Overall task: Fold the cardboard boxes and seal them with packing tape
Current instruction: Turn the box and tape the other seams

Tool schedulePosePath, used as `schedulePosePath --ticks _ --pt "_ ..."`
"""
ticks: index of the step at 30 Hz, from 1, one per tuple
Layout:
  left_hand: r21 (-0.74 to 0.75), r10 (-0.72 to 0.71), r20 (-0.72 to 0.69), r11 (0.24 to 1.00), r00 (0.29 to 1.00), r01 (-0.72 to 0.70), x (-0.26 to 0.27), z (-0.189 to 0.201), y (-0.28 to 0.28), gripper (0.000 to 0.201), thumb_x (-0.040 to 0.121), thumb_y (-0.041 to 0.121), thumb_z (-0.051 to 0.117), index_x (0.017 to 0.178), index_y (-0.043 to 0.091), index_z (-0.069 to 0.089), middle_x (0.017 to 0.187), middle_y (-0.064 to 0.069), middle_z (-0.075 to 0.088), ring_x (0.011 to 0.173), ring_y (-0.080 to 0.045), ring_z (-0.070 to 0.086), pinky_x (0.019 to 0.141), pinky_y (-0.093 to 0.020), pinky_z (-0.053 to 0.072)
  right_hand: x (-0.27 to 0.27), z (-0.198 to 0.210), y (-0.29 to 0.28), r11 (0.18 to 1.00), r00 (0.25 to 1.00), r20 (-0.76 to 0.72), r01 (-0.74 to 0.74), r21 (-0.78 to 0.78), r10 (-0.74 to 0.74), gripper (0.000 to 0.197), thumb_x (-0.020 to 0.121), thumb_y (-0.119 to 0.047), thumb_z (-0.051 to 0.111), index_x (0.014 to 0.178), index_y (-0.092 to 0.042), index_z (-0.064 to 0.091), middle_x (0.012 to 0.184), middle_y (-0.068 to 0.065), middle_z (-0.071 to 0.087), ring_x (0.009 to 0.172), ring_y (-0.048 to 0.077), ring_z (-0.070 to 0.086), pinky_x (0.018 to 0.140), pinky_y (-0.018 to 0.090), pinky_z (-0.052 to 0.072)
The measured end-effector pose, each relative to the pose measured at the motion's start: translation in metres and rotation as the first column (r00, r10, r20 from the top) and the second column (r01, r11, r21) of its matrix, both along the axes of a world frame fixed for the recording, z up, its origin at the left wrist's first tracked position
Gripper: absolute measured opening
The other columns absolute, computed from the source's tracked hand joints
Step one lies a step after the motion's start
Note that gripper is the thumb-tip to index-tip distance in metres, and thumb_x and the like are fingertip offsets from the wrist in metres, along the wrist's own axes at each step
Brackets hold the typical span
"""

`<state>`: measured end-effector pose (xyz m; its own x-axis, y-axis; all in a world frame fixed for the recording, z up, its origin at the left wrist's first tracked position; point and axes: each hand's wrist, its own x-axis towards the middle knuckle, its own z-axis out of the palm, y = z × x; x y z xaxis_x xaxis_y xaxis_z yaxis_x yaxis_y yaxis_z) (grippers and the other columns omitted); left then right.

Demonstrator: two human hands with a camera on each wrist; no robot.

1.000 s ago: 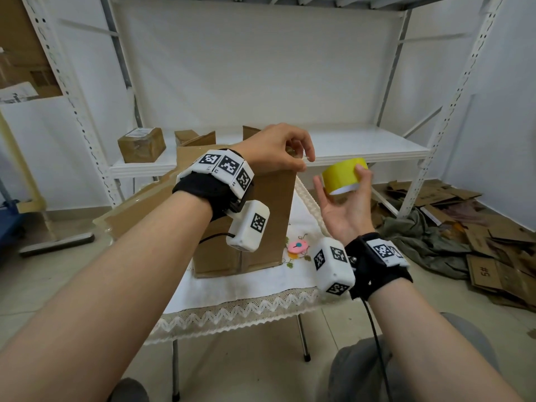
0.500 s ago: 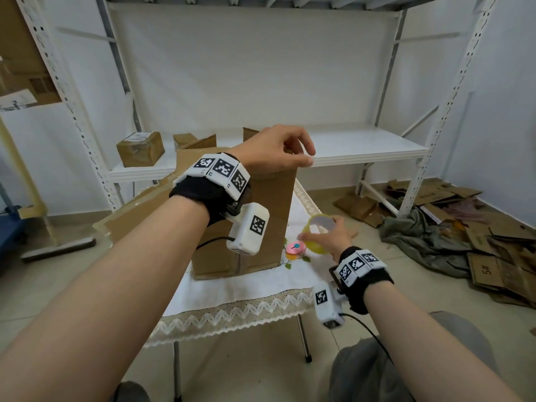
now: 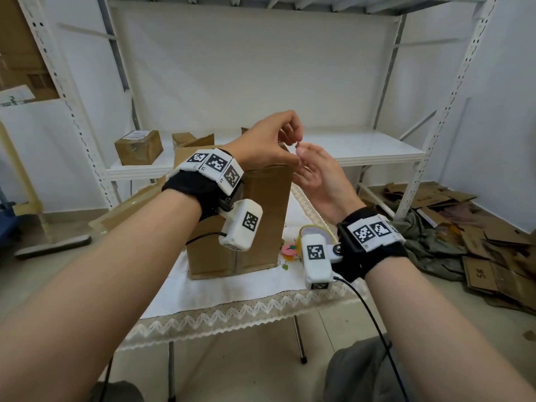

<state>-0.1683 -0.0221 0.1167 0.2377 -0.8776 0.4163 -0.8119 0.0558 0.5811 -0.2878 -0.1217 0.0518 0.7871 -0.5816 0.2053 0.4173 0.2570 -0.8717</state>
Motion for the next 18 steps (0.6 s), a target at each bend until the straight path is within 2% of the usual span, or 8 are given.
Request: schedulePosePath --ticks 2,4,6,8,9,11,14,18 --pt "0.01 0.014 0.076 1.0 0.997 -0.015 0.0 0.002 0.002 0.041 0.072 0.013 0.085 0.097 0.015 0.053 0.103 -0.003 0.056 0.092 -0.013 0.055 0.073 -0.023 0.046 0.002 -0.002 0.0 0.999 0.999 0.021 -0.035 0.027 0.035 0.019 0.097 -0.007 0.061 0.115 -0.013 0.058 0.082 -0.001 0.068 0.074 0.011 0.064 0.088 0.031 0.047" --pt "0.083 0.027 0.187 0.996 0.982 -0.043 -0.002 0.005 0.006 0.05 0.067 0.027 0.09 0.102 0.018 0.055 0.11 -0.005 0.054 0.099 -0.015 0.055 0.08 -0.027 0.049 0.004 -0.002 0.0 0.995 0.997 0.049 -0.056 0.077 0.052 0.023 0.097 -0.001 0.058 0.118 -0.01 0.054 0.081 0.002 0.068 0.073 0.012 0.064 0.085 0.029 0.05" --pt "0.173 0.085 0.299 0.975 0.951 -0.141 0.001 0.01 0.015 0.068 0.062 0.049 0.09 0.116 0.026 0.056 0.122 -0.003 0.05 0.112 -0.019 0.052 0.095 -0.032 0.047 0.006 -0.004 -0.001 0.994 0.998 0.059 -0.034 0.105 0.028 0.02 0.098 0.001 0.056 0.115 -0.009 0.052 0.075 0.001 0.067 0.065 0.01 0.062 0.079 0.027 0.052" --pt "0.251 0.196 0.407 0.915 0.892 -0.316 0.01 0.018 0.029 0.095 0.057 0.071 0.081 0.136 0.032 0.045 0.137 -0.005 0.045 0.125 -0.025 0.047 0.107 -0.041 0.041 0.007 -0.006 -0.001 0.993 0.998 0.058 0.005 0.119 -0.012 0.016 0.098 0.002 0.056 0.108 -0.01 0.053 0.078 0.003 0.064 0.063 0.01 0.059 0.069 0.023 0.052" --pt "0.295 0.243 0.446 0.869 0.862 -0.397 0.016 0.02 0.037 0.105 0.055 0.077 0.076 0.143 0.033 0.038 0.142 -0.008 0.044 0.128 -0.028 0.046 0.109 -0.045 0.039 0.007 -0.007 -0.001 0.991 0.998 0.059 0.017 0.129 -0.024 0.016 0.098 0.002 0.057 0.106 -0.011 0.053 0.082 0.005 0.063 0.066 0.011 0.058 0.064 0.021 0.052" --pt "0.372 0.274 0.453 0.807 0.848 -0.459 0.027 0.019 0.052 0.109 0.059 0.075 0.075 0.147 0.03 0.032 0.144 -0.009 0.048 0.124 -0.028 0.049 0.105 -0.043 0.041 0.009 -0.007 -0.003 0.989 0.997 0.059 0.032 0.144 -0.041 0.015 0.097 0.002 0.057 0.104 -0.011 0.055 0.086 0.006 0.061 0.069 0.011 0.057 0.061 0.02 0.05" --pt "0.373 0.274 0.377 0.83 0.885 -0.416 0.037 0.008 0.064 0.092 0.068 0.061 0.081 0.143 0.03 0.039 0.14 -0.005 0.053 0.111 -0.018 0.049 0.089 -0.031 0.04 0.016 -0.004 -0.002 0.988 0.997 0.022 0.068 0.137 -0.071 0.016 0.099 0.003 0.054 0.104 -0.012 0.054 0.085 0.005 0.062 0.067 0.011 0.057 0.059 0.021 0.047" --pt "0.327 0.29 0.363 0.851 0.886 -0.412 0.042 0.005 0.07 0.086 0.067 0.061 0.082 0.139 0.034 0.044 0.137 -0.001 0.055 0.108 -0.016 0.047 0.087 -0.03 0.036 0.025 0.003 0.007 0.987 0.987 -0.053 0.156 0.038 -0.154 0.017 0.098 0.001 0.053 0.104 -0.015 0.053 0.092 0.007 0.062 0.073 0.016 0.055 0.058 0.023 0.045"
